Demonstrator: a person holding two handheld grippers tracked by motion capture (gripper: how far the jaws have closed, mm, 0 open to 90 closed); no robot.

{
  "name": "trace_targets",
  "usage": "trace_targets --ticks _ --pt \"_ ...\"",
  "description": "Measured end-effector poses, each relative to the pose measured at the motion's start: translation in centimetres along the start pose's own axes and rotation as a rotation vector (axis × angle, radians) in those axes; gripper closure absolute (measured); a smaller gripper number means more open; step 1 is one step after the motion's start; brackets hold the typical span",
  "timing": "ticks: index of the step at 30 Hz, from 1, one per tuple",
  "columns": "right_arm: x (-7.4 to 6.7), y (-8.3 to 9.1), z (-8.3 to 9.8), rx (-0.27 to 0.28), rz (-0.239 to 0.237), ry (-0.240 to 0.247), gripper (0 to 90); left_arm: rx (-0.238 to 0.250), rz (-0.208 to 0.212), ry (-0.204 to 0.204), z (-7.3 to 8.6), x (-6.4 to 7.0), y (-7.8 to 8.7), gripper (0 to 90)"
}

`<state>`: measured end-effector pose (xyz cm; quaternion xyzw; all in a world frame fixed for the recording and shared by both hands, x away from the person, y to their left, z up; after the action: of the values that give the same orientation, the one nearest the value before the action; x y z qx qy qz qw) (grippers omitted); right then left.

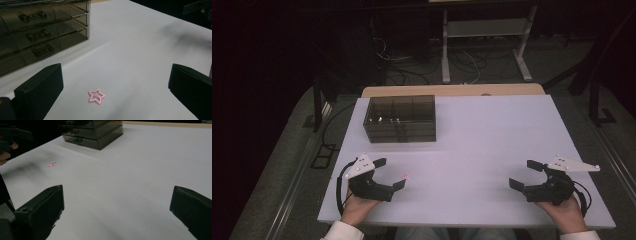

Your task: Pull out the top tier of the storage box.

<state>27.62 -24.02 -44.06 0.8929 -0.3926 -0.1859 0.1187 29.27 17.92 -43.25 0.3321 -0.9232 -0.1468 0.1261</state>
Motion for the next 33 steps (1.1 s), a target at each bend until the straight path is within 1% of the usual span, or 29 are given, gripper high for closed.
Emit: trace_targets --ticks 3,7,22,28,29,30,33 --pt "-0.1 -0.1 0.1 -0.01 -0.005 0.006 0.0 -0.002 -0.003 -0.002 0.0 -0.1 0.0 0.0" --pt "-0.2 -0.1 0.1 -0.008 -0.006 0.011 0.0 0.002 0.005 0.004 0.0 0.0 0.0 0.0" --pt "-0.3 -0.3 0.2 -0.018 -0.01 0.016 0.0 -0.004 0.004 0.015 -0.3 -0.3 0.0 0.0" --pt "-0.3 -0.3 0.2 -0.019 -0.01 0.017 0.0 -0.012 -0.003 0.017 -0.5 -0.4 0.1 0.0" --pt "-0.3 -0.3 0.2 -0.02 -0.009 0.016 0.0 -0.017 -0.013 0.018 -0.6 -0.5 0.1 0.0" --pt "-0.3 -0.3 0.2 -0.02 -0.007 0.016 0.0 -0.017 -0.013 0.018 -0.6 -0.5 0.1 0.0" --pt "-0.2 -0.3 0.2 -0.02 -0.005 0.016 0.0 -0.012 -0.02 0.048 -1.2 -0.6 0.1 0.0"
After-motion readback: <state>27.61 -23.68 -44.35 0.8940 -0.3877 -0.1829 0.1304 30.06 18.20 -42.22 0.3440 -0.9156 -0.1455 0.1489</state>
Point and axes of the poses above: each handheld gripper's, and its own axes: y roughly backward along the jaws, z roughly out of its underside, x roughly to its right, the point moved 6 cm from there along -y, roughly forward along the jaws, and after that the axes turned 5 degrees about x, right-handed, at the moved point
